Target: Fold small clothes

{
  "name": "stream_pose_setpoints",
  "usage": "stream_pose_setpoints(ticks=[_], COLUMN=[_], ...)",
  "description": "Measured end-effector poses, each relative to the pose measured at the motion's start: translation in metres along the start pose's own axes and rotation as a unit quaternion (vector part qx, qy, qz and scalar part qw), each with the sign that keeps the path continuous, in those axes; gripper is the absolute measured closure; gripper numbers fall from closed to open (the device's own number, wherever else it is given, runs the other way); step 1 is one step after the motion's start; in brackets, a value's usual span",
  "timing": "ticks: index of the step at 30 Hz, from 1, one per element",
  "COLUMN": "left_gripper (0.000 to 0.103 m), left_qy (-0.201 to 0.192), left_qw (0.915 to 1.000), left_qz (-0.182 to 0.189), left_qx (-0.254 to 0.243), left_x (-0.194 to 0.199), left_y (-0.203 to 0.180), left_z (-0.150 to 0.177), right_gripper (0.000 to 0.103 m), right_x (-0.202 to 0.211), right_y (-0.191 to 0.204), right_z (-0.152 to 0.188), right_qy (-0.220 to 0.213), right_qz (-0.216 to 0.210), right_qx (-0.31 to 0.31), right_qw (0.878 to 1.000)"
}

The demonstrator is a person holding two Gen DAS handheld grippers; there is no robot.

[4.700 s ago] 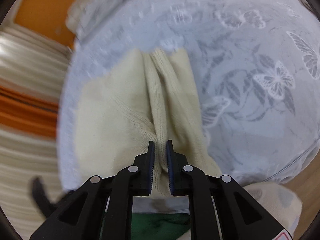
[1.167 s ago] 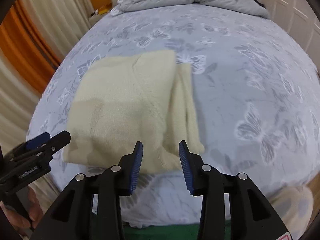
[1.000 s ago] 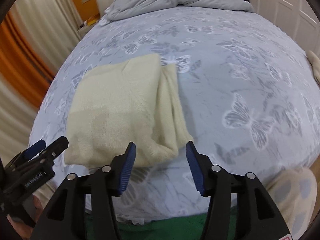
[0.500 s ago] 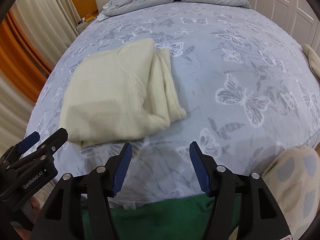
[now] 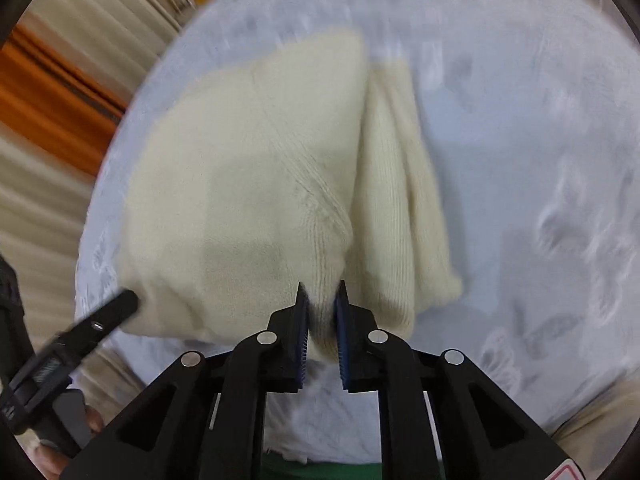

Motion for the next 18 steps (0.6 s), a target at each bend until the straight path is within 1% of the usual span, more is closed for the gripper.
stream_pose_setpoints(ticks=[1, 2, 3, 4, 5, 6, 7, 8, 10, 11, 12, 14, 16, 18], left_gripper=[0.009, 0.009, 0.009, 0.009, 0.009, 0.009, 0.009, 0.009, 0.009, 0.009, 0.008, 0.007, 0.007, 0.007], left_qy=[-0.006, -0.010, -0.011, -0.007, -0.002, 0.004, 0.002, -0.002, -0.017, -0.026, -0.035, -0.043, -0.050, -0.054], left_qw=[0.9999, 0.9998, 0.9994, 0.9990, 0.9988, 0.9985, 0.9981, 0.9978, 0.9964, 0.9958, 0.9947, 0.9927, 0.9920, 0.9918], left_qz=[-0.002, -0.007, -0.012, -0.019, -0.026, -0.031, -0.035, -0.038, -0.046, -0.047, -0.052, -0.061, -0.063, -0.063], left_qx=[-0.009, -0.019, -0.031, -0.040, -0.043, -0.046, -0.050, -0.055, -0.069, -0.074, -0.082, -0.095, -0.097, -0.097], left_x=[0.002, 0.003, 0.000, -0.005, -0.010, -0.016, -0.018, -0.017, -0.010, -0.006, -0.002, 0.002, 0.005, 0.008], left_y=[0.000, -0.001, -0.003, -0.005, -0.005, -0.007, -0.008, -0.009, -0.009, -0.009, -0.007, -0.005, -0.003, -0.003], left_z=[0.000, 0.001, 0.002, 0.004, 0.005, 0.007, 0.008, 0.009, 0.013, 0.015, 0.019, 0.027, 0.035, 0.044], right_gripper=[0.092, 0.092, 0.092, 0.092, 0.092, 0.091, 0.087, 0.083, 0.083, 0.081, 0.077, 0.055, 0.046, 0.044], right_x=[0.011, 0.008, -0.007, -0.036, -0.044, -0.043, -0.035, -0.027, -0.003, 0.006, 0.014, 0.027, 0.033, 0.029], right_y=[-0.003, -0.006, -0.010, -0.016, -0.017, -0.014, -0.009, -0.006, 0.000, 0.000, -0.002, -0.010, -0.022, -0.030], right_z=[0.001, 0.003, 0.006, 0.014, 0.016, 0.017, 0.016, 0.016, 0.021, 0.026, 0.034, 0.056, 0.076, 0.091], right_qy=[-0.022, -0.024, -0.003, 0.043, 0.051, 0.043, 0.036, 0.027, -0.001, -0.011, -0.018, -0.034, -0.046, -0.039], right_qz=[0.002, 0.012, 0.036, 0.058, 0.060, 0.064, 0.061, 0.053, 0.052, 0.056, 0.061, 0.082, 0.093, 0.095], right_qx=[-0.002, 0.002, 0.013, 0.024, 0.027, 0.029, 0.023, 0.016, 0.018, 0.020, 0.016, -0.011, -0.048, -0.062], right_qw=[1.000, 1.000, 0.999, 0.997, 0.997, 0.997, 0.997, 0.998, 0.998, 0.998, 0.998, 0.996, 0.993, 0.993])
Point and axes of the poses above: each gripper's, at about its wrist camera, not at the fingertips, and x roughly against the way its jaws point, y to its left, z to its underside, the point moved 2 cm from there along -x, roughly the way its jaws point
